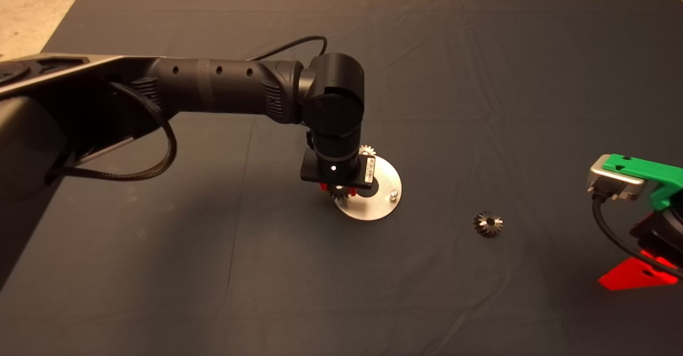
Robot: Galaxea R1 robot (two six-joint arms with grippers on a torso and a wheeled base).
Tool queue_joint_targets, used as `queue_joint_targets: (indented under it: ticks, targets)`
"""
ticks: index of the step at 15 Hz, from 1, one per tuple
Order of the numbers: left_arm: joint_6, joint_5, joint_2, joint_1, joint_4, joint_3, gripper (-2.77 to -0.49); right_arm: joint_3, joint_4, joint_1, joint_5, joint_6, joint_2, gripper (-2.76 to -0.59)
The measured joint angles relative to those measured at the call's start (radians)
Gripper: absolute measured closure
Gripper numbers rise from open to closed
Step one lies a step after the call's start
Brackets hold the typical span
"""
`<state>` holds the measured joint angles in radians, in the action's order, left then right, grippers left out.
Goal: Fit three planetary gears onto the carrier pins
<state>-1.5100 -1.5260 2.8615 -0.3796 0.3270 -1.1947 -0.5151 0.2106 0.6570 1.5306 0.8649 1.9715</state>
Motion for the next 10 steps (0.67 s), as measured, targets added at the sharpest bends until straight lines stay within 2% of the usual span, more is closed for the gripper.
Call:
queue_joint_targets:
  ticks: [10]
  targets:
    - [-0.003,0.000,-0.002,0.006,0.001,0.015,-0.94,0.002,0.000,0.000,0.000,0.000,-0.003,-2.73]
